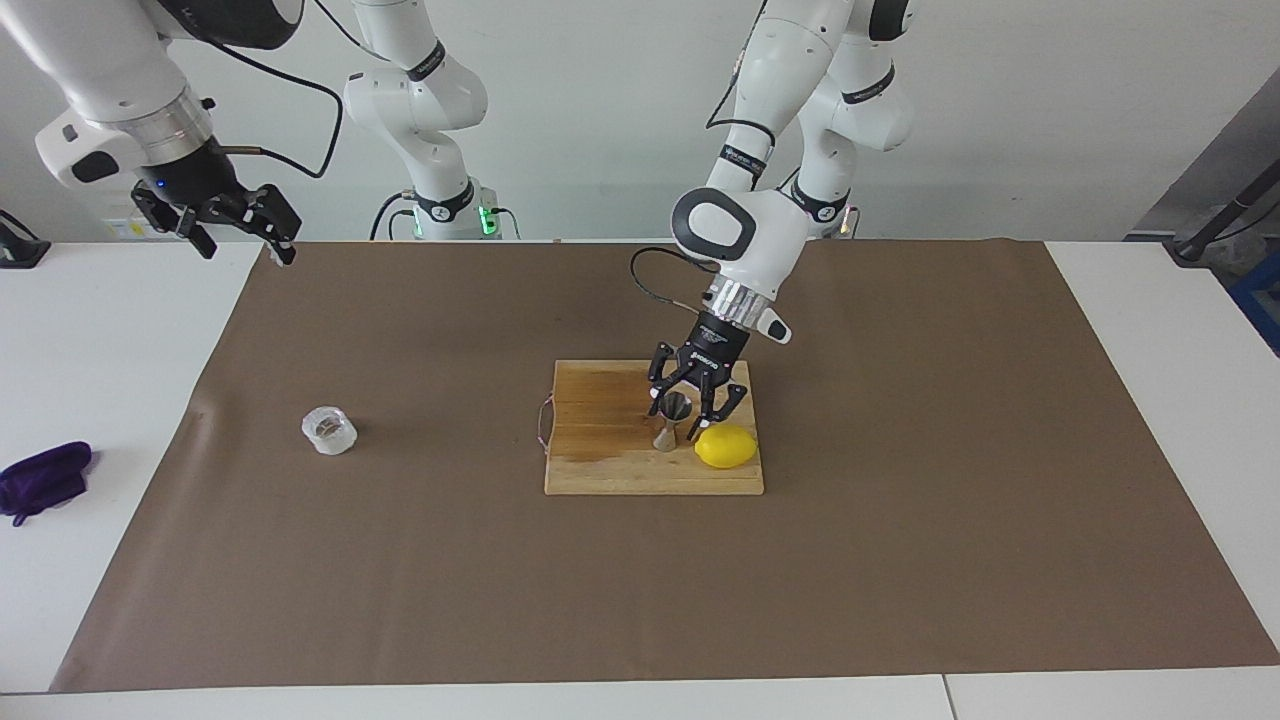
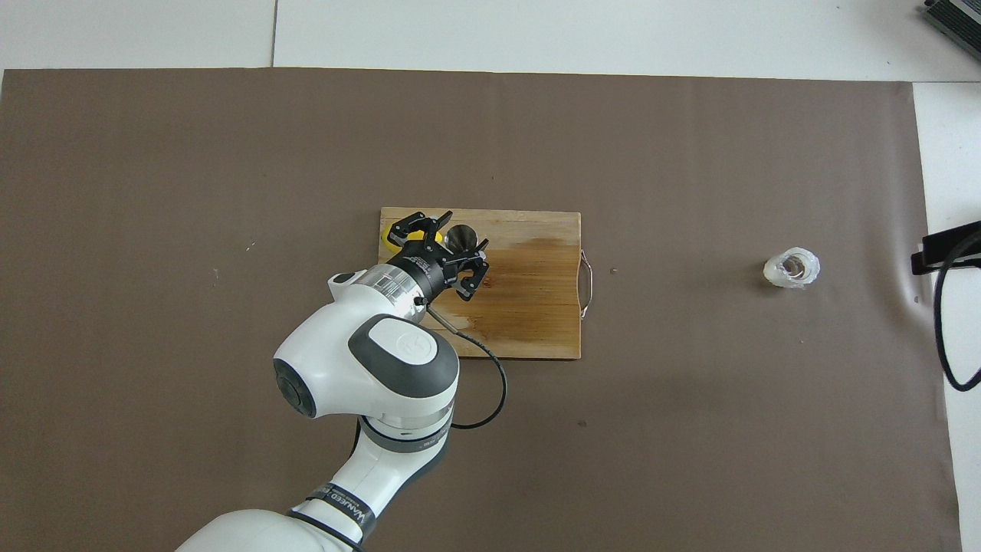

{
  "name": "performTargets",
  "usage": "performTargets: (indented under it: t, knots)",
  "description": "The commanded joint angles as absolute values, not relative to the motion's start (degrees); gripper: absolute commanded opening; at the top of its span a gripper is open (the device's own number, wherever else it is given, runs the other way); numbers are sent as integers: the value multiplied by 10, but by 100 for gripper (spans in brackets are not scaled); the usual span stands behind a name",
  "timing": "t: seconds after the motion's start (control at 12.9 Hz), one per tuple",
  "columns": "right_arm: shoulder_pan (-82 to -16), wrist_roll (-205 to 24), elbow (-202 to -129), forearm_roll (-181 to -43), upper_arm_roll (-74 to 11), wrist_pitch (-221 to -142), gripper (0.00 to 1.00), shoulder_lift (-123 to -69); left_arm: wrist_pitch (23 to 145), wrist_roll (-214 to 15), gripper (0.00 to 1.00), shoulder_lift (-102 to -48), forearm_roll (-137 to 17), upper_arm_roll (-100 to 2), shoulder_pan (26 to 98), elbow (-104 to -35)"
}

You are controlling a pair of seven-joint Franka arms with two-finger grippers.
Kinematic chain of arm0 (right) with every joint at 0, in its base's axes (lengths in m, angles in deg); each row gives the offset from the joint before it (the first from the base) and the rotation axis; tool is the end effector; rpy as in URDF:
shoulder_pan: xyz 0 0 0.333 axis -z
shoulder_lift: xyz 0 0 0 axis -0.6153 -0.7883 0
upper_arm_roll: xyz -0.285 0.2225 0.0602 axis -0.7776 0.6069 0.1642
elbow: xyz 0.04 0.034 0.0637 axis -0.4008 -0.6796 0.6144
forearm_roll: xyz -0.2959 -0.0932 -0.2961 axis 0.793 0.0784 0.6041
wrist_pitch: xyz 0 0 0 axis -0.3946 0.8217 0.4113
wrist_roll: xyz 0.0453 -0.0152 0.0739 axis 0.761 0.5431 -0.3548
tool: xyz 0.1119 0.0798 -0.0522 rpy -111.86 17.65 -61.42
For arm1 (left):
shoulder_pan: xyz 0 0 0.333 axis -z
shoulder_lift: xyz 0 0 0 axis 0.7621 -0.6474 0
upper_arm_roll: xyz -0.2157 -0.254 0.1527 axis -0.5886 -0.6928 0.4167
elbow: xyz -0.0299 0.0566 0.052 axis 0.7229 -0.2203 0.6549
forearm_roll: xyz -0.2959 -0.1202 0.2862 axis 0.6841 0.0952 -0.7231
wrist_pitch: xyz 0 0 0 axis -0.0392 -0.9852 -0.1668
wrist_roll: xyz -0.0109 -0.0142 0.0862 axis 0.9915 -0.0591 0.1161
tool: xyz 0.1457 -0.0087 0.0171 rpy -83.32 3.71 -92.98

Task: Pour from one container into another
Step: 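Lower the metal cup onto the cutting board beside the lemon, then open the left gripper and draw the left arm back from the cup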

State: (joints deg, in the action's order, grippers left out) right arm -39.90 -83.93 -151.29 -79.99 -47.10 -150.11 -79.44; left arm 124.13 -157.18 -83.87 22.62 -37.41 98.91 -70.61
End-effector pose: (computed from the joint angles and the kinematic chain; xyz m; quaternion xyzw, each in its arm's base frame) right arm 0.5706 -0.0715 0.6459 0.9985 -0.0490 -0.0229 0.0103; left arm 0.5607 -0.3840 0.3476 0.3226 0.8389 -0.1512 0.4115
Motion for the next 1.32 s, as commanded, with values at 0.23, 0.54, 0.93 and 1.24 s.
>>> performTargets:
  t: [0.23,0.54,0.93,1.24]
  knots:
    - [-398,-835,-1524,-799,-469,-1503,100,-783,1257,-1575,80,-787,235,-377,989,-720]
    - [-398,-835,-1524,-799,-469,-1504,100,-783,1257,-1575,80,-739,234,-370,969,-715]
    - [-398,-835,-1524,-799,-469,-1504,100,-783,1256,-1538,80,-725,181,-369,887,-685]
    - [-398,-835,-1524,-799,-469,-1503,100,-783,1253,-1373,79,-725,164,-369,803,-685]
